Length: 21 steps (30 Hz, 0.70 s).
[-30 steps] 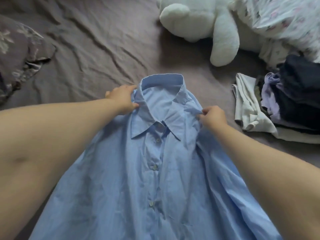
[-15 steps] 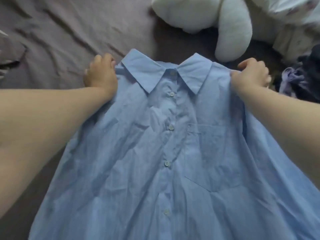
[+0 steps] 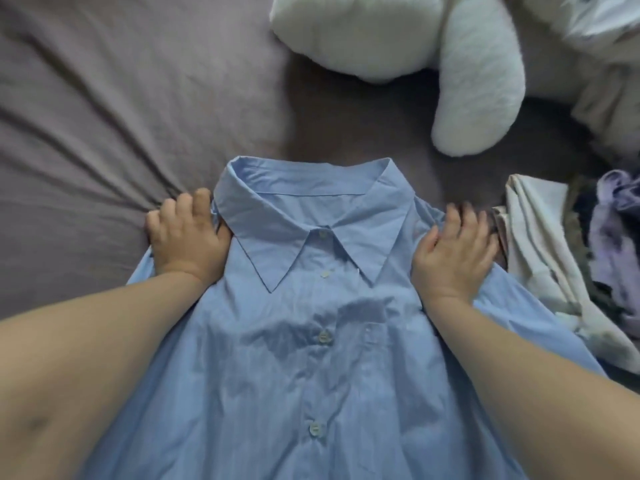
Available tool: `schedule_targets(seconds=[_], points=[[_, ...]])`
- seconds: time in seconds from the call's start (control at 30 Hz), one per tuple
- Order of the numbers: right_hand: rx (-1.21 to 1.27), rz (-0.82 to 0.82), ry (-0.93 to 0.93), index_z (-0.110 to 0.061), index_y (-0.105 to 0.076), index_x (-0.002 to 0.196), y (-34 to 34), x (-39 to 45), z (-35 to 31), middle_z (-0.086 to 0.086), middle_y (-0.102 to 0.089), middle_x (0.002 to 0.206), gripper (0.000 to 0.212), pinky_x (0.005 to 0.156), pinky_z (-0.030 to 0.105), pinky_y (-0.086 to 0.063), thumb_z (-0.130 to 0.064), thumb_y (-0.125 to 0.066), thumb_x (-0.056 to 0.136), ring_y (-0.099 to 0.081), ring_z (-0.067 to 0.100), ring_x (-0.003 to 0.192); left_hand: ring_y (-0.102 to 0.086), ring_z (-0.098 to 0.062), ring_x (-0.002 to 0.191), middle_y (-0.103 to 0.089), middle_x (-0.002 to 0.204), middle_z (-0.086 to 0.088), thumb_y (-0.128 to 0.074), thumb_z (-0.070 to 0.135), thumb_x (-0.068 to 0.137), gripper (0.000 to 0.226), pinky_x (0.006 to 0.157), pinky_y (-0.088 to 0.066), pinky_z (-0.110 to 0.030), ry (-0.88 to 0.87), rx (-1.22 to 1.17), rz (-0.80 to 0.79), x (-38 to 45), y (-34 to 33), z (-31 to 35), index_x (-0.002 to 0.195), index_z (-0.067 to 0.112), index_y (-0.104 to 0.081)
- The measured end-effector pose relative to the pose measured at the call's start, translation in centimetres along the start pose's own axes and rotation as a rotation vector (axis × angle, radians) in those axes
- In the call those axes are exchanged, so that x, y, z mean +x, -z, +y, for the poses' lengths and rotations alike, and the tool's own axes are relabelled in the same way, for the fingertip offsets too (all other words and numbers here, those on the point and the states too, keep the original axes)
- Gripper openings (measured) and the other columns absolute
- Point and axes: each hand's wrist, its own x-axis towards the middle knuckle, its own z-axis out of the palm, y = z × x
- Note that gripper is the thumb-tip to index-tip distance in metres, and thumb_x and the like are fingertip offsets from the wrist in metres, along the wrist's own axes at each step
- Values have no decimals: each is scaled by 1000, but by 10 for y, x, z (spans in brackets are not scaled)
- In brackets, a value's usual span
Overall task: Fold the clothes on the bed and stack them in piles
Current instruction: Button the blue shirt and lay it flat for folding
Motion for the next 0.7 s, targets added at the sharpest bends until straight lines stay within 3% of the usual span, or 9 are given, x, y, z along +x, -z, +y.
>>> schedule_targets(seconds=[0.13, 0.27, 0.33, 0.4, 0.47, 0.53, 0.57, 0.63, 0.7], points=[[140, -47, 58, -8, -64, 108, 34, 17, -4, 13, -62, 117, 43, 94, 43, -38, -35, -39, 86, -55, 36, 110, -53, -38, 98, -60, 100, -21, -34, 40, 85, 40, 85, -33, -44, 66, 12, -134, 11, 29, 6, 102, 9, -51], [351, -568, 106, -19, -66, 86, 82, 68, -15, -2, -66, 77, 29, 75, 34, -46, -47, -62, 86, -59, 20, 78, -56, -23, 90, -65, 99, -15, -56, 43, 78, 30, 76, -40, -30, 92, -405, -458, 55, 78, -3, 86, 15, -61], [376, -588, 107, -15, -70, 88, 96, 91, -23, -2, -66, 68, 24, 72, 31, -46, -38, -68, 84, -60, 19, 73, -51, -15, 86, -64, 96, -12, -64, 36, 88, 23, 65, -40, -21, 53, -488, -387, 73, 101, -3, 90, 14, -65], [409, -400, 70, -16, -69, 99, 97, 113, -35, 5, -69, 93, 25, 82, 34, -45, -36, -63, 88, -62, 25, 94, -51, -15, 91, -62, 100, -9, -61, 35, 92, 22, 63, -40, -15, 55, -522, -219, 90, 107, 1, 99, 14, -65], [301, -305, 28, -18, -60, 117, 92, 121, -51, 10, -61, 120, 34, 96, 39, -38, -40, -57, 90, -52, 31, 116, -53, -26, 109, -58, 121, -15, -55, 36, 94, 33, 86, -41, -24, 168, -457, -141, 100, 99, 10, 115, 10, -61], [186, -224, 35, -16, -46, 134, 84, 105, -69, 11, -48, 136, 49, 107, 43, -28, -41, -53, 93, -38, 31, 131, -40, -35, 128, -43, 138, -20, -45, 36, 97, 42, 106, -30, -37, 325, -283, -41, 86, 89, 22, 131, 11, -51], [185, -153, 71, -14, -41, 139, 79, 84, -75, 11, -43, 143, 52, 111, 44, -22, -39, -49, 95, -32, 29, 136, -36, -34, 132, -39, 142, -18, -41, 36, 98, 45, 110, -25, -42, 287, -229, 30, 67, 84, 30, 135, 12, -47], [257, -46, 217, -14, -39, 143, 64, 29, -78, 7, -35, 151, 52, 116, 44, -10, -37, -40, 97, -25, 25, 143, -33, -30, 138, -38, 148, -14, -33, 41, 98, 51, 114, -13, -46, -44, -249, 124, 4, 70, 50, 140, 13, -44], [210, -154, 308, -17, -33, 148, 48, -18, -71, 4, -25, 158, 62, 117, 44, 0, -47, -24, 95, -15, 22, 147, -31, -28, 141, -36, 151, -12, -19, 52, 99, 64, 114, -7, -49, -327, -200, 43, -64, 49, 58, 143, 12, -43]])
